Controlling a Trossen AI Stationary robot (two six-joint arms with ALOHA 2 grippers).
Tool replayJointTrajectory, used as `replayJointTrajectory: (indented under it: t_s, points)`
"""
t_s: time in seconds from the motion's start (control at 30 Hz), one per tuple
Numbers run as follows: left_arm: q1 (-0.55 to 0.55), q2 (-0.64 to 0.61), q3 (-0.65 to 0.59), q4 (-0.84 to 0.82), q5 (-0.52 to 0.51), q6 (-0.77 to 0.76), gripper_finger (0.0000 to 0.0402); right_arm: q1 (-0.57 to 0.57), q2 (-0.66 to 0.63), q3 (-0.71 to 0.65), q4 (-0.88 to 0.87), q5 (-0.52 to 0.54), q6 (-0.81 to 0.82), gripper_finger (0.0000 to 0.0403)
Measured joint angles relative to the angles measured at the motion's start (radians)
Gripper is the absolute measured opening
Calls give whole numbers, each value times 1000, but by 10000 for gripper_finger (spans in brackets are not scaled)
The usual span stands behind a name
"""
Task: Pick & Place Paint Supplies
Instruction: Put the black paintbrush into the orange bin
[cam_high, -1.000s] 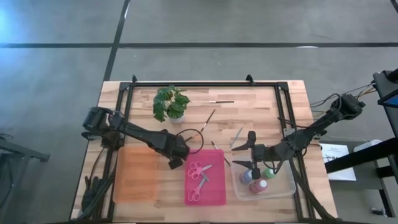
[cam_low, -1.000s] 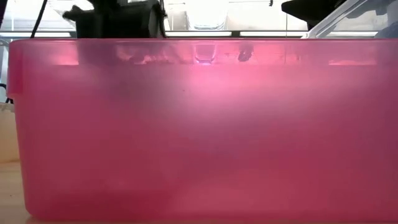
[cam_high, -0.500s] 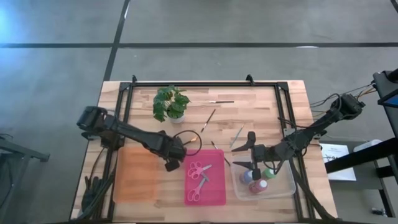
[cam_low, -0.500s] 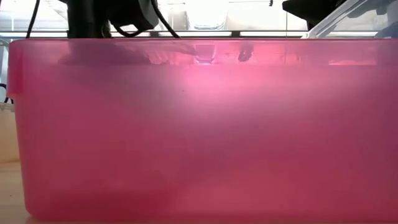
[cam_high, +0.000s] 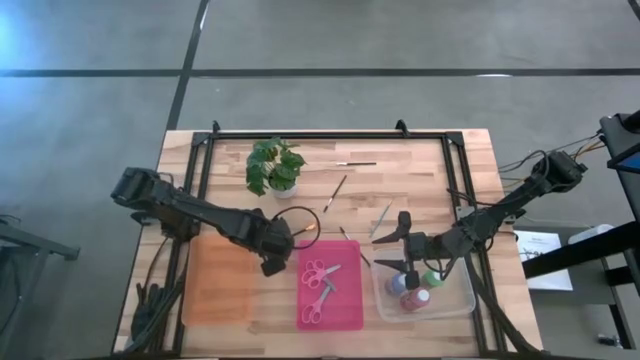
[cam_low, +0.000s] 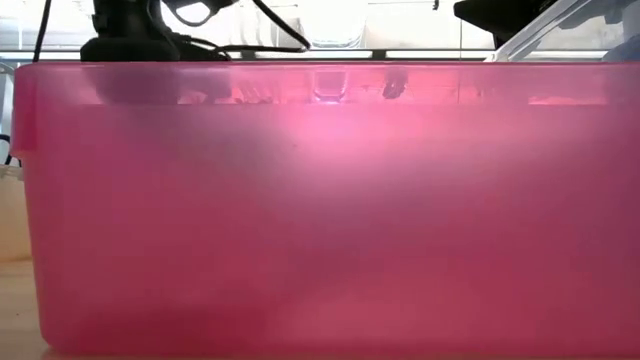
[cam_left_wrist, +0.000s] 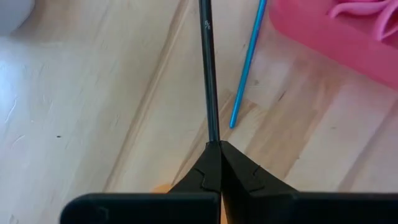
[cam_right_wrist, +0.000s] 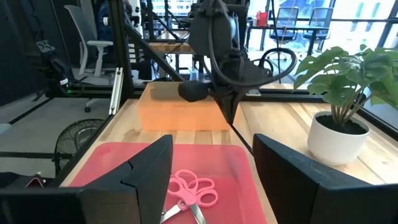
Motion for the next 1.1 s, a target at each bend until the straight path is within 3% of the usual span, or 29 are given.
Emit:
replayJointTrajectory:
  t_s: [0.33, 0.6, 0.77, 0.97, 1.1]
  points:
    - [0, -17, 1, 11, -7, 0, 0, 0, 0, 0, 0, -2, -8, 219]
    - [0, -17, 1, 14, -7, 0, 0, -2, 3, 25, -1, -21, -172, 219]
    - [9, -23, 2, 16, -34, 2, 0, -33, 57, 121, -45, -37, -289, 219]
    - [14, -24, 43, 16, -62, 31, 0, -116, 187, 288, -238, -110, -254, 219]
    - [14, -24, 75, 7, -82, 44, 0, -162, 300, 374, -273, -154, -254, 219]
